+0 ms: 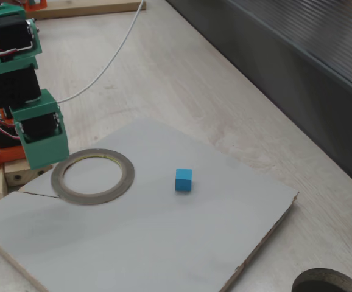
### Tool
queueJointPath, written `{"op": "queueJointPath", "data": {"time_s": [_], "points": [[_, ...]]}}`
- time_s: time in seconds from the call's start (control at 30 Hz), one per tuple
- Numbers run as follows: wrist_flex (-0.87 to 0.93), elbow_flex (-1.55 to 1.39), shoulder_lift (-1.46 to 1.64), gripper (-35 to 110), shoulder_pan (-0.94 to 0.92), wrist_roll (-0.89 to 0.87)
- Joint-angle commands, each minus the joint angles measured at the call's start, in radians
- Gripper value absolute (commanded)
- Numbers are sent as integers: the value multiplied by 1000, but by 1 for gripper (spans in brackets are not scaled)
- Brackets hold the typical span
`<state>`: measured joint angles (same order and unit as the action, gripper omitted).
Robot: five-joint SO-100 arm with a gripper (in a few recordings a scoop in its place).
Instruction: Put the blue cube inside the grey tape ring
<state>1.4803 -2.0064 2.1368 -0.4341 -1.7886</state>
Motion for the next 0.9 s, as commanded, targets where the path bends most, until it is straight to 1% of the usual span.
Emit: {"op": "queueJointPath", "data": {"time_s": [0.0, 0.27, 0.33, 0.5, 0.6, 0.73, 0.87], "points": [[11, 5, 12, 0, -8, -15], [0, 5, 12, 0, 12, -11], [0, 5, 12, 0, 117, -11], [5, 5, 12, 0, 525, -18], [11, 5, 12, 0, 699, -18], [11, 5, 12, 0, 799, -18], [11, 5, 12, 0, 796, -18]]}}
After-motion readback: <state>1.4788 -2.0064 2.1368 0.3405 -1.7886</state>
